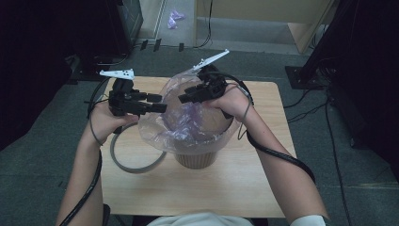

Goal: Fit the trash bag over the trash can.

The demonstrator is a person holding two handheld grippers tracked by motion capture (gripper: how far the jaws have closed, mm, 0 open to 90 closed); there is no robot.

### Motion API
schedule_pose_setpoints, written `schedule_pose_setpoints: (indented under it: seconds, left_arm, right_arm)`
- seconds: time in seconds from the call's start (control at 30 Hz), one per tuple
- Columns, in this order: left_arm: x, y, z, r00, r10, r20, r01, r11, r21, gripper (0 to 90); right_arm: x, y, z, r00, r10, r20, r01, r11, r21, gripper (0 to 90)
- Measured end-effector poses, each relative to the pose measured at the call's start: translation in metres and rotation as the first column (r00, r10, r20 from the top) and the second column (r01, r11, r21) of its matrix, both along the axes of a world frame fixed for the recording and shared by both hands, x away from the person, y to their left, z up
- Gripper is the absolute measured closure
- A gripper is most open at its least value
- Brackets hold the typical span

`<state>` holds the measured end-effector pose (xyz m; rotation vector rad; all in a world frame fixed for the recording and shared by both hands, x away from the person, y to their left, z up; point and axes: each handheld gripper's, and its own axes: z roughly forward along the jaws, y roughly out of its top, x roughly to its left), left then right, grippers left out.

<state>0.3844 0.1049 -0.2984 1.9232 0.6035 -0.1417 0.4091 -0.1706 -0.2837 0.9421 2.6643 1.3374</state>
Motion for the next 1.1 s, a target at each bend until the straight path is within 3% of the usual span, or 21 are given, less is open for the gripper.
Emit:
schedule_pose_setpoints:
  seconds: [0.17,0.33,0.43,0.53,0.67,0.73,0.87,0.93,1.1]
  left_arm:
    - [0.000,0.001,0.000,1.0000,0.001,0.001,-0.001,1.0000,-0.002,38.5]
    - [0.000,0.000,-0.001,1.0000,-0.001,-0.004,0.001,1.0000,0.000,38.4]
    - [0.000,-0.001,-0.002,1.0000,0.001,-0.006,-0.001,1.0000,0.009,38.4]
    - [0.000,-0.001,-0.002,1.0000,0.002,-0.003,-0.002,1.0000,0.006,38.5]
    - [0.001,-0.003,-0.002,0.9998,0.019,-0.005,-0.019,0.9998,0.008,39.2]
    - [0.001,-0.003,-0.002,0.9997,0.025,-0.008,-0.025,0.9997,0.004,39.3]
    - [0.001,-0.002,-0.002,0.9998,0.021,-0.001,-0.021,0.9998,0.007,39.5]
    - [0.002,-0.002,-0.003,0.9997,0.022,-0.005,-0.022,0.9997,0.012,39.4]
    - [0.005,-0.001,-0.007,0.9996,0.024,-0.017,-0.024,0.9996,0.013,39.1]
  right_arm:
    - [0.010,0.009,-0.014,0.9985,-0.054,-0.007,0.054,0.997,-0.053,42.0]
    - [0.015,0.015,-0.024,0.9979,-0.043,-0.049,0.039,0.996,-0.079,38.2]
    - [0.014,0.017,-0.025,0.9977,-0.040,-0.055,0.035,0.996,-0.085,38.8]
    - [0.007,0.013,-0.012,0.9983,0.009,-0.058,-0.012,0.999,-0.043,49.8]
    - [-0.004,0.006,0.013,0.9966,0.082,0.011,-0.081,0.996,-0.027,66.7]
    - [-0.005,0.002,0.022,0.9935,0.096,0.061,-0.095,0.995,-0.019,68.3]
    - [0.002,-0.010,0.031,0.9880,0.054,0.145,-0.053,0.999,-0.012,62.9]
    - [0.010,-0.018,0.030,0.9869,0.012,0.161,-0.010,1.000,-0.015,57.5]
    - [0.024,-0.027,0.015,0.9907,-0.036,0.131,0.038,0.999,-0.010,49.8]
